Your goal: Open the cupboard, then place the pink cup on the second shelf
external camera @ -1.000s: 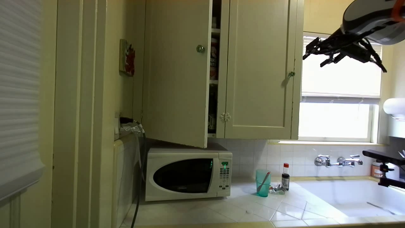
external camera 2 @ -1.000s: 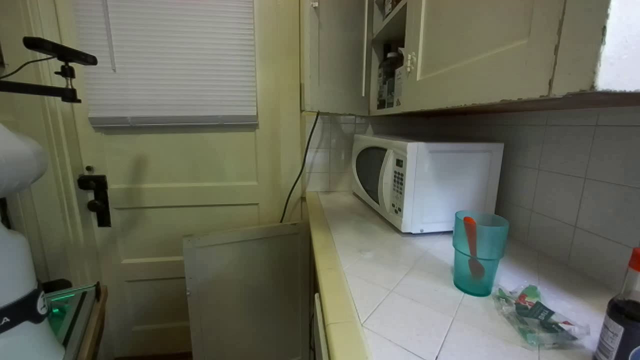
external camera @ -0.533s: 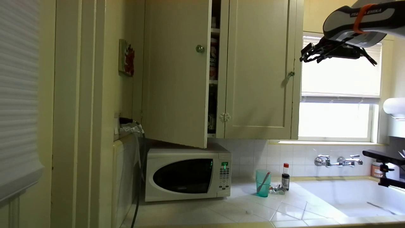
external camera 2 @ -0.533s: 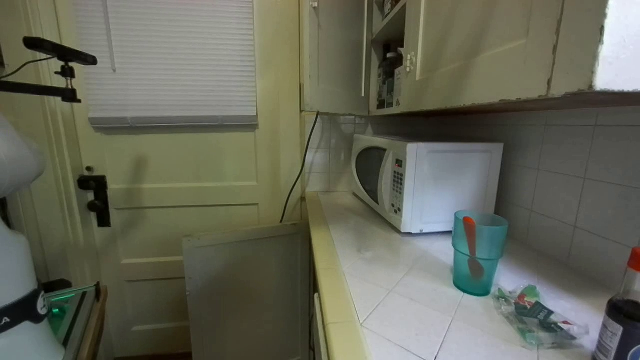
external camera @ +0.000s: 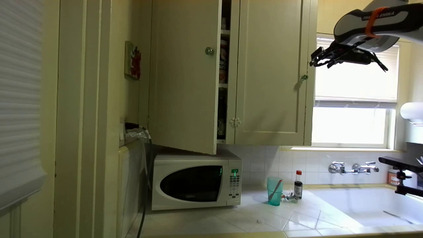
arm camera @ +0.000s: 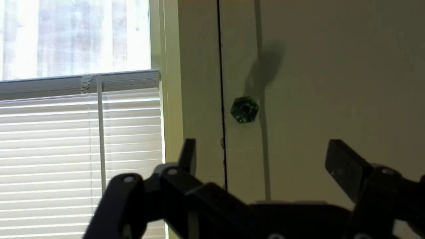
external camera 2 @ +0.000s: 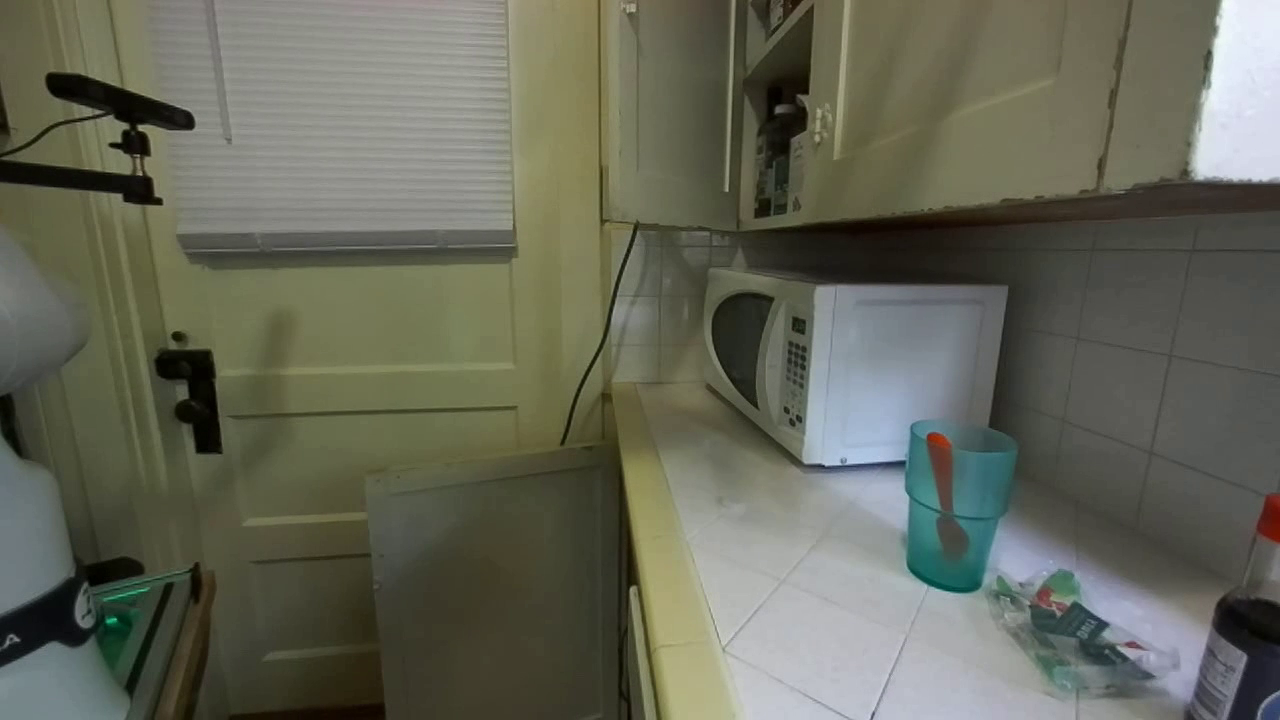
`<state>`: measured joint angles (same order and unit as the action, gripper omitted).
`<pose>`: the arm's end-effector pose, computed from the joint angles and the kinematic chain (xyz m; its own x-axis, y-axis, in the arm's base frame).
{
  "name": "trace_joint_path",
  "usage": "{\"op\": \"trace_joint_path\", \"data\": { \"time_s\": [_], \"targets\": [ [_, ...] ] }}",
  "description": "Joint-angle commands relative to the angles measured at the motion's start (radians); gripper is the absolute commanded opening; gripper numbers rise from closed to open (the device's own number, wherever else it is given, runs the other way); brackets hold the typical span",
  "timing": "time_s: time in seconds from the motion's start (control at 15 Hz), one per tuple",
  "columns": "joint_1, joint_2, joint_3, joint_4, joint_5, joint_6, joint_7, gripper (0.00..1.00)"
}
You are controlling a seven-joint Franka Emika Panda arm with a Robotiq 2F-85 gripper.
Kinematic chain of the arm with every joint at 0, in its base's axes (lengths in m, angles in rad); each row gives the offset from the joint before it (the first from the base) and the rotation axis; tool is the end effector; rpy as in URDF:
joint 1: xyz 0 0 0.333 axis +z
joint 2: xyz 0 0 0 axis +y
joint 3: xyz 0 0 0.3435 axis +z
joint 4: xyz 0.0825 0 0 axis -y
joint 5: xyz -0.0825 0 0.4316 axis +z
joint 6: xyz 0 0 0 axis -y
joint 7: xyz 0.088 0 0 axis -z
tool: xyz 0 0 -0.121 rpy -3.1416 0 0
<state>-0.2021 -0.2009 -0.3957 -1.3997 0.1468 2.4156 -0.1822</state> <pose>0.4213 -0.3373 0.9508 0.2891 -0.1944 0.9374 -0.4561 -0.8888 -0.0436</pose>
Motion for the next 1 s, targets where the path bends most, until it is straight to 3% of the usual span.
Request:
{"op": "trace_joint_path", "data": {
  "time_s": [0.0, 0.27, 0.67, 0.93],
  "targets": [
    [0.011, 0.009, 0.002, -0.030, 0.050, 0.052, 0.045, 1.00],
    [-0.014, 0.056, 0.001, 0.004, 0.104, 0.040, 0.070, 1.00],
    [-0.056, 0.134, 0.003, 0.060, 0.098, 0.030, 0.144, 1.00],
    [-0.069, 0.203, 0.005, 0.147, 0.179, 0.034, 0.140, 1.00]
  ]
}}
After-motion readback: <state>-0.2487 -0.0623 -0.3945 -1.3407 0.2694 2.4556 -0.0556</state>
